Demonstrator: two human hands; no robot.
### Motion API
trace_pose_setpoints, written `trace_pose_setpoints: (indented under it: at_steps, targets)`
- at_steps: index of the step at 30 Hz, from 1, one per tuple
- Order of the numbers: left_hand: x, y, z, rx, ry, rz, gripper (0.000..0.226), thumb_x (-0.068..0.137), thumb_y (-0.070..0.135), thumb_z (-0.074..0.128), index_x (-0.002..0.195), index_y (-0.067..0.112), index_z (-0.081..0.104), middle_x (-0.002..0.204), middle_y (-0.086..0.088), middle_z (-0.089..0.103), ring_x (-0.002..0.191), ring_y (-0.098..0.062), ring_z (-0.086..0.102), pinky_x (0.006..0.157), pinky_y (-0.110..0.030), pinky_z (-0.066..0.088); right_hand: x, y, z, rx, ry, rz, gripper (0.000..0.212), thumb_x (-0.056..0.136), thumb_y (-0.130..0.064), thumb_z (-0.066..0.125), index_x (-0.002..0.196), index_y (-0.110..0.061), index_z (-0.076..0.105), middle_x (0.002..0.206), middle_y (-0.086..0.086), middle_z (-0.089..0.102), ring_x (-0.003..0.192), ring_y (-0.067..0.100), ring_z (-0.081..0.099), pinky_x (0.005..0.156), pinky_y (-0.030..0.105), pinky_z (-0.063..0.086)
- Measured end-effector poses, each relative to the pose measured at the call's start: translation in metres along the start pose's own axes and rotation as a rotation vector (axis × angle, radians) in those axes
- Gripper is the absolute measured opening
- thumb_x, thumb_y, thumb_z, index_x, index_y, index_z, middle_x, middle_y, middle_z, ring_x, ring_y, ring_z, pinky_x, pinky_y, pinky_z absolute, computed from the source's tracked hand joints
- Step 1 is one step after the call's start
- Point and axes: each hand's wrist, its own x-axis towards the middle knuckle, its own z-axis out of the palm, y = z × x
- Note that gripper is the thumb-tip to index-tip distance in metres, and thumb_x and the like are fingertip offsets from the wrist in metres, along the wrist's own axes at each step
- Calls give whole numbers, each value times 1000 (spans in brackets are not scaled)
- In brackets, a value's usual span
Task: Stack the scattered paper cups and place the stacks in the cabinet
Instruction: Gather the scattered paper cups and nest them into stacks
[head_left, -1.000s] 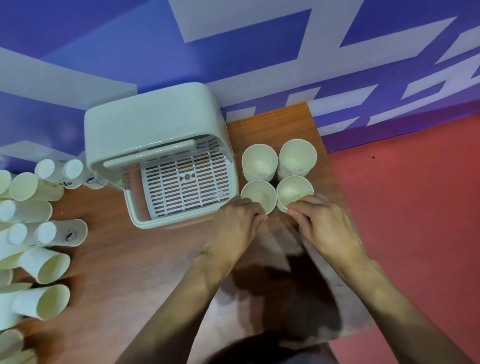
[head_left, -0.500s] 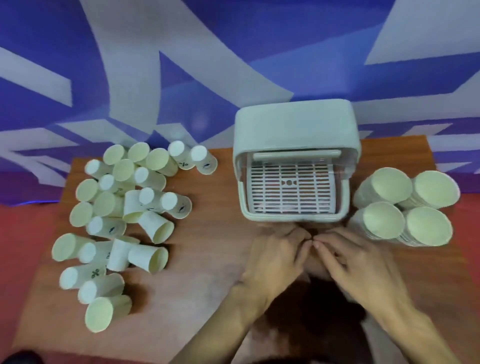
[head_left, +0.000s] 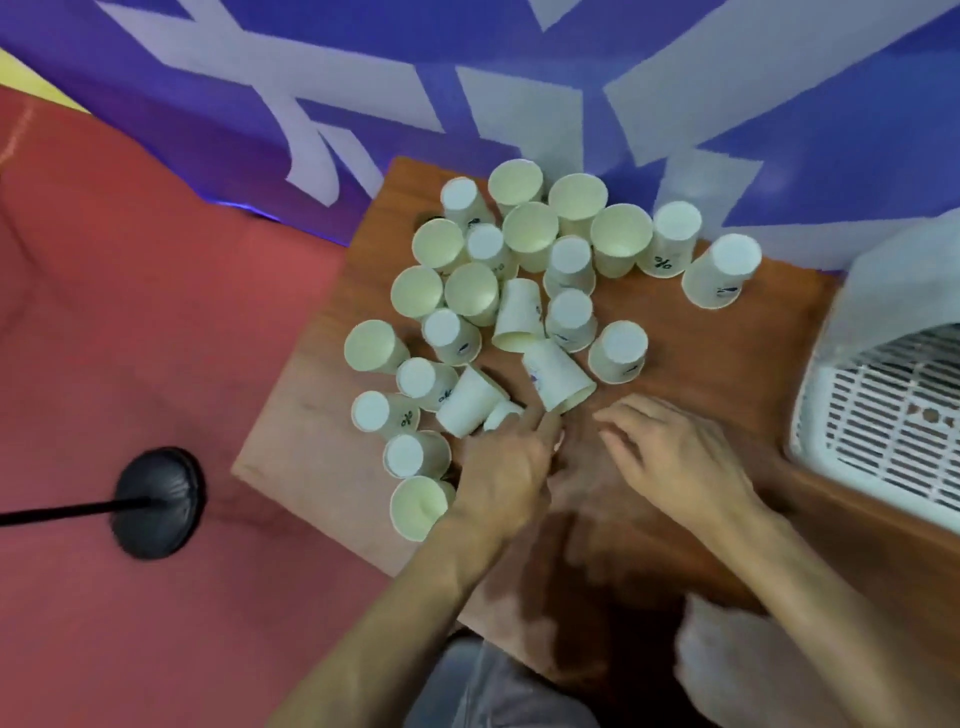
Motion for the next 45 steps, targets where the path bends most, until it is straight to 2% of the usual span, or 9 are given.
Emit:
trace_pose_setpoints:
  at_steps: [3, 7, 10, 16, 25, 28, 32, 39, 45]
  targets:
    - [2, -28, 6, 97, -40, 237, 44, 84, 17, 29, 121, 12, 53, 120, -8, 53, 104, -29, 51, 73, -44, 50, 28, -13, 20, -16, -152, 110, 16, 95, -36, 62, 107, -29, 69, 97, -8, 73, 90, 21, 71, 68, 35, 55]
    - [21, -55, 17, 224, -36, 497, 51, 92, 25, 20, 114, 20, 65, 121, -5, 57, 107, -24, 51, 76, -36, 46, 53, -14, 44, 328, -224, 506, 33, 92, -55, 57, 89, -27, 73, 85, -10, 76, 77, 13, 72, 75, 44, 59]
    - [36, -64, 20, 351, -89, 612, 37, 93, 29, 36, 106, 29, 70, 123, 1, 57, 112, -20, 47, 76, -31, 46, 69, -15, 54, 427, -239, 656, 40, 94, -49, 58, 78, -15, 73, 72, -2, 75, 59, 12, 70, 71, 44, 60]
    - [51, -57, 11, 336, -88, 613, 45, 83, 20, 31, 105, 23, 70, 113, 0, 61, 102, -20, 58, 71, -30, 47, 79, -21, 59, 823, -72, 931, 21, 92, -34, 68, 83, -17, 75, 84, 2, 78, 55, 12, 62, 40, 15, 34]
    - [41, -38, -14, 311, -104, 511, 19, 68, 15, 77, 85, 17, 70, 117, -10, 57, 102, -29, 59, 60, -33, 47, 42, -28, 11, 848, -57, 870, 17, 94, -35, 64, 91, -21, 74, 82, -5, 75, 55, 2, 62, 53, 20, 41]
    - [29, -24, -29, 354, -142, 525, 13, 67, 19, 74, 79, 23, 73, 117, -5, 58, 105, -26, 58, 65, -31, 45, 19, -25, 0, 840, -30, 857, 17, 94, -33, 66, 90, -19, 75, 63, -9, 65, 48, 0, 58, 47, 12, 37]
    - [22, 0, -31, 415, -234, 523, 24, 88, 15, 56, 109, 17, 68, 143, -5, 36, 119, -27, 45, 85, -39, 40, -21, -13, -15, 824, -1, 870, 15, 94, -32, 67, 92, -19, 74, 63, -4, 65, 50, 1, 58, 55, 19, 42]
    - [25, 98, -41, 435, -148, 639, 19, 92, 24, 58, 110, 24, 61, 103, 1, 64, 90, -24, 64, 59, -29, 29, -131, 38, -76, 760, 488, 795, 10, 91, -23, 72, 88, -33, 70, 79, -12, 73, 68, 10, 67, 66, 34, 52]
    - [27, 234, -48, 174, 156, 877, 16, 78, 38, 76, 77, 26, 66, 73, 6, 62, 67, -18, 63, 59, -30, 45, -243, 89, -132, 419, 808, 811, 7, 94, -23, 69, 93, -30, 71, 84, -12, 70, 75, 8, 65, 63, 16, 46]
